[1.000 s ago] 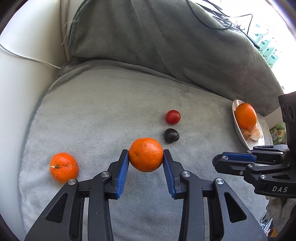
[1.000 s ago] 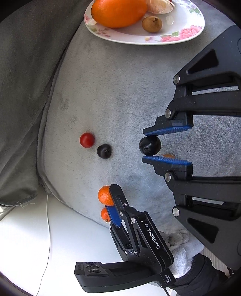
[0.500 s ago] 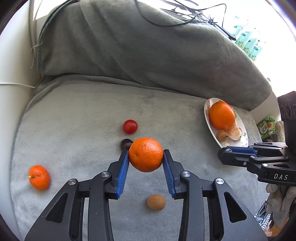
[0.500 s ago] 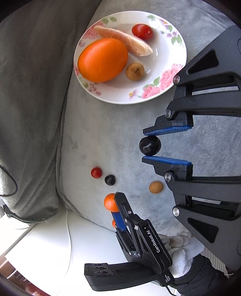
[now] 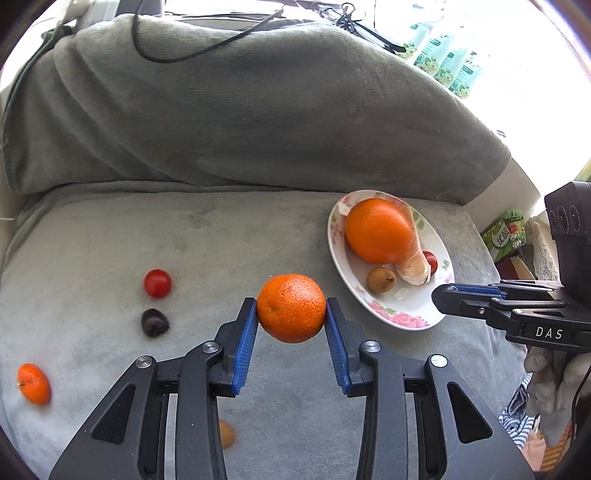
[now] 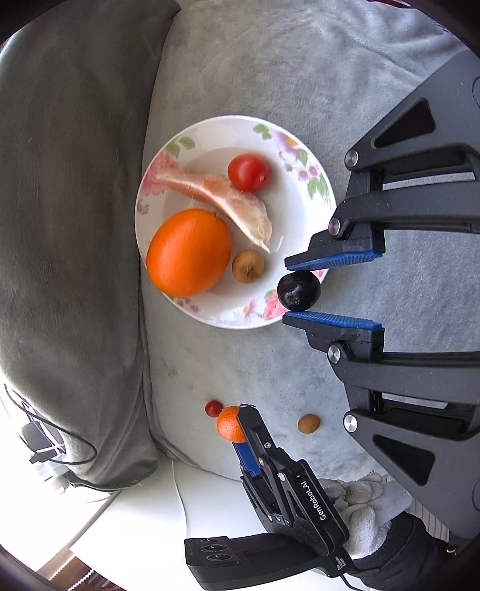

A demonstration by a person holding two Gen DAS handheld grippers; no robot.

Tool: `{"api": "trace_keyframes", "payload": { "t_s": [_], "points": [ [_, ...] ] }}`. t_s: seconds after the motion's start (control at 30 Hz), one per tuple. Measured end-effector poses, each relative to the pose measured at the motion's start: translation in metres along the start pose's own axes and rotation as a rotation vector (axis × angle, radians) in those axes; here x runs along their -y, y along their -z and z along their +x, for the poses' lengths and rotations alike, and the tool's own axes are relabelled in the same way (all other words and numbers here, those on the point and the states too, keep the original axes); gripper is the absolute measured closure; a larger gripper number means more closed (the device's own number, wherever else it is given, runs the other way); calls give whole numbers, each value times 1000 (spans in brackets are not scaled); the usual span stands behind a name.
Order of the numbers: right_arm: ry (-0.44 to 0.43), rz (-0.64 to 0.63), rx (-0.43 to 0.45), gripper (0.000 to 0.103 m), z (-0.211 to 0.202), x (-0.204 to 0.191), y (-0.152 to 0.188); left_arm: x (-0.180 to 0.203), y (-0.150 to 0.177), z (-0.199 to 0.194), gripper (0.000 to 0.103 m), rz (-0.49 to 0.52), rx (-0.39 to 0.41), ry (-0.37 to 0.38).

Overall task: Organize fruits
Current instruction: 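Carry the mandarin and plum into the plate and open both grippers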

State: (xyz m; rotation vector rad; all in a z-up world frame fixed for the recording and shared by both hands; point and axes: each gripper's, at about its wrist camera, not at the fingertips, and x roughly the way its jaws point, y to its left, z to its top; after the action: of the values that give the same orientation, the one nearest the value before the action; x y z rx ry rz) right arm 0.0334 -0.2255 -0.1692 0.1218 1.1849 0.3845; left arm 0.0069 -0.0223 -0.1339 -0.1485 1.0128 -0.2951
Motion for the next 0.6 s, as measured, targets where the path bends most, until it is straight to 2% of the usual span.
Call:
{"api": "trace_keyframes", "payload": {
  "t_s": [0.3, 0.6],
  "points": [
    [49, 55, 33, 79, -15, 43, -3, 39, -4, 16, 68, 52, -30, 61],
    [79, 79, 47, 79, -13, 71, -23, 74, -5, 33, 68, 108, -67, 107]
  ]
}}
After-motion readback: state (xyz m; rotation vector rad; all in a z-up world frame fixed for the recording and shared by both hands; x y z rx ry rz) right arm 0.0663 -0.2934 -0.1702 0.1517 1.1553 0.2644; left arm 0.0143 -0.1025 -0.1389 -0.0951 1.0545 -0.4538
